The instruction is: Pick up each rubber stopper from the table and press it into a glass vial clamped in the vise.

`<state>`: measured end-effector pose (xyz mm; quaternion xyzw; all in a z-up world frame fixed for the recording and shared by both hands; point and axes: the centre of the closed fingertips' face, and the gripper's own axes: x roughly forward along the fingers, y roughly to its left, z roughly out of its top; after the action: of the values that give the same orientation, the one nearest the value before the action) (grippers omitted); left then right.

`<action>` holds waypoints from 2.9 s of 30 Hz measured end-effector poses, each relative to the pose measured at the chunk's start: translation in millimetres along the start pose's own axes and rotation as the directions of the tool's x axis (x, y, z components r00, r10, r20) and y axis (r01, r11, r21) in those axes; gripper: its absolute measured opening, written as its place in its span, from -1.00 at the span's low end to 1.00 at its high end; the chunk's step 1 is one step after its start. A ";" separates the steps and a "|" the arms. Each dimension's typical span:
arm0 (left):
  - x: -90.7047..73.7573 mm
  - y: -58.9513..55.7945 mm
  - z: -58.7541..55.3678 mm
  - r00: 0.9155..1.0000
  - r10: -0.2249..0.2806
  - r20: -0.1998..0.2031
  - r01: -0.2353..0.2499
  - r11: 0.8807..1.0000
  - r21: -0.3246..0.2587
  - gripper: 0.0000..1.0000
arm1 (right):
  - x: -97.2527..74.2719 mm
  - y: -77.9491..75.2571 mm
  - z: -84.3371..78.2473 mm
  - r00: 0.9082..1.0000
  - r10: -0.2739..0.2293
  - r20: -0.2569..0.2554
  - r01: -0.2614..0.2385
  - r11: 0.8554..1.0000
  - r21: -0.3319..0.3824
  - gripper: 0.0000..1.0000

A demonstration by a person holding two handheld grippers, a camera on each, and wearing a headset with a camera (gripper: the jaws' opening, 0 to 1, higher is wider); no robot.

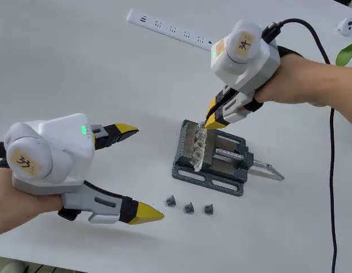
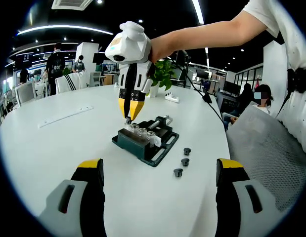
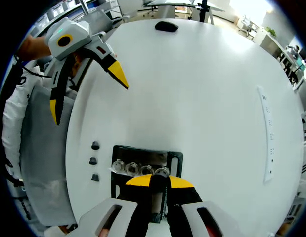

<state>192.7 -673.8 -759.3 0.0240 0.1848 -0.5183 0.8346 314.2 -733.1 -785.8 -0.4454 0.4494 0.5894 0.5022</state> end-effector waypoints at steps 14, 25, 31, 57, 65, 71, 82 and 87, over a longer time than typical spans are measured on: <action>0.8 0.6 0.7 1.000 0.002 0.008 -0.002 1.000 -0.008 0.87 | -0.6 -1.7 1.5 0.999 0.016 -0.030 -0.016 1.000 0.013 -0.89; 1.3 2.0 -0.9 1.000 -0.001 0.010 0.001 1.000 -0.011 0.86 | 0.2 -3.5 1.6 1.000 0.003 -0.027 -0.003 1.000 -0.026 -0.87; 1.6 0.8 -0.1 1.000 -0.003 0.012 0.003 1.000 -0.011 0.86 | 0.8 -2.6 2.0 1.000 -0.007 -0.025 0.007 1.000 -0.027 -0.87; 2.3 -1.2 3.2 1.000 -0.006 0.026 0.007 1.000 -0.019 0.84 | -0.5 -2.6 1.2 0.999 -0.035 -0.037 0.033 0.999 -0.043 -0.86; 1.9 0.0 3.9 1.000 -0.006 0.028 0.007 1.000 -0.018 0.84 | -1.0 -3.6 1.5 0.999 -0.039 -0.037 0.037 0.999 -0.039 -0.86; 1.8 0.0 3.4 1.000 -0.006 0.028 0.007 1.000 -0.016 0.83 | -1.1 -3.0 2.0 0.999 -0.031 -0.035 0.031 0.999 -0.025 -0.87; 0.8 1.1 4.0 1.000 -0.006 0.031 0.006 1.000 -0.016 0.83 | -1.2 -1.3 1.7 0.998 -0.004 -0.065 0.004 1.000 0.001 -0.90; 0.8 0.9 4.1 0.999 -0.006 0.032 0.006 1.000 -0.017 0.83 | 0.3 -2.2 2.7 0.996 0.001 -0.086 0.000 1.000 0.004 -0.90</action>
<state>195.0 -675.0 -755.9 0.0081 0.1760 -0.5195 0.8361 316.2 -730.2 -785.8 -0.4691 0.4718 0.5691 0.4832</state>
